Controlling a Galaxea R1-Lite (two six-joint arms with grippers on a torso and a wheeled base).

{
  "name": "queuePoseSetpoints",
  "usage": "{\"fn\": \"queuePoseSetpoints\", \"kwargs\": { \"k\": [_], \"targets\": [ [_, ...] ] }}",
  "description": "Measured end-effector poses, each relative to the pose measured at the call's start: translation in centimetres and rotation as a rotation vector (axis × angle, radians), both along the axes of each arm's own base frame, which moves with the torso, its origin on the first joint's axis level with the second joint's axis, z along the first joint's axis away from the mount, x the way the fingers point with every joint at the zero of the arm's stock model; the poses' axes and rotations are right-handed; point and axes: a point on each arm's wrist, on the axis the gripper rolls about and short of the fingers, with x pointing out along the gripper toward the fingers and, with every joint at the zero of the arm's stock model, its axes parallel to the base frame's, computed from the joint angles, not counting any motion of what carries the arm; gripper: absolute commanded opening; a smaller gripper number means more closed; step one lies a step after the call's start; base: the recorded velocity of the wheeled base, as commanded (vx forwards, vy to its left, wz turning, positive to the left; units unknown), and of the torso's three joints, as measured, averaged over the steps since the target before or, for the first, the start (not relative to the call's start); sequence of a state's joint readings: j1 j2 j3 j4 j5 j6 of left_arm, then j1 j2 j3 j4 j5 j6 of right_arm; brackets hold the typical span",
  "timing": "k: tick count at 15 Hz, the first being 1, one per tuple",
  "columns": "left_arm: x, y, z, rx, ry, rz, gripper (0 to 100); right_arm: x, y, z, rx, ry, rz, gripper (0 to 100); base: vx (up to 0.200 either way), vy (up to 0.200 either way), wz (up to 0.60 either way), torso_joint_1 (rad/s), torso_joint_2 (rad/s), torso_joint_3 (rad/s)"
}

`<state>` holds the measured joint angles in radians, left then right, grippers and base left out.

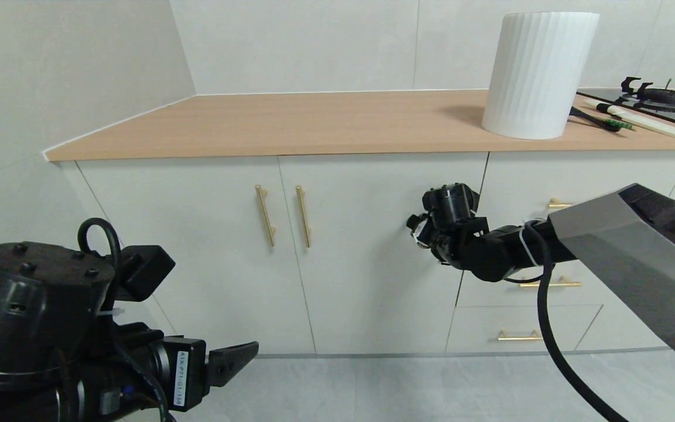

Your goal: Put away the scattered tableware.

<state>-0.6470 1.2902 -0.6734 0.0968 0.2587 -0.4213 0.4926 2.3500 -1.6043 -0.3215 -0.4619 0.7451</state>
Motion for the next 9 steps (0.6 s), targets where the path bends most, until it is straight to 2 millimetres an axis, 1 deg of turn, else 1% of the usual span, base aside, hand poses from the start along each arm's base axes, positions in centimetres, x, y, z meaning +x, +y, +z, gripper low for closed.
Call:
{"fn": "queuePoseSetpoints", "kwargs": {
  "k": [3, 5, 6, 7, 9],
  "targets": [
    [0.0, 0.0, 0.0, 0.0, 0.0, 0.0, 100, 0.3, 0.0, -0.2, -0.001, 0.001, -0.006, 100, 0.0, 0.0, 0.0, 0.0, 0.0, 0.0],
    [0.0, 0.0, 0.0, 0.0, 0.0, 0.0, 100, -0.5, -0.3, -0.2, 0.013, 0.028, 0.026, 100, 0.0, 0.0, 0.0, 0.0, 0.0, 0.0],
    [0.0, 0.0, 0.0, 0.0, 0.0, 0.0, 100, -1.3, -0.3, -0.1, 0.026, 0.054, 0.078, 100, 0.0, 0.0, 0.0, 0.0, 0.0, 0.0],
    [0.0, 0.0, 0.0, -0.001, -0.001, -0.001, 100, -2.6, -0.3, -0.1, 0.044, 0.095, 0.159, 100, 0.0, 0.0, 0.0, 0.0, 0.0, 0.0],
    [0.0, 0.0, 0.0, 0.0, 0.0, 0.0, 100, -5.8, -1.0, 0.4, 0.079, 0.185, 0.388, 100, 0.0, 0.0, 0.0, 0.0, 0.0, 0.0]
  ]
}}
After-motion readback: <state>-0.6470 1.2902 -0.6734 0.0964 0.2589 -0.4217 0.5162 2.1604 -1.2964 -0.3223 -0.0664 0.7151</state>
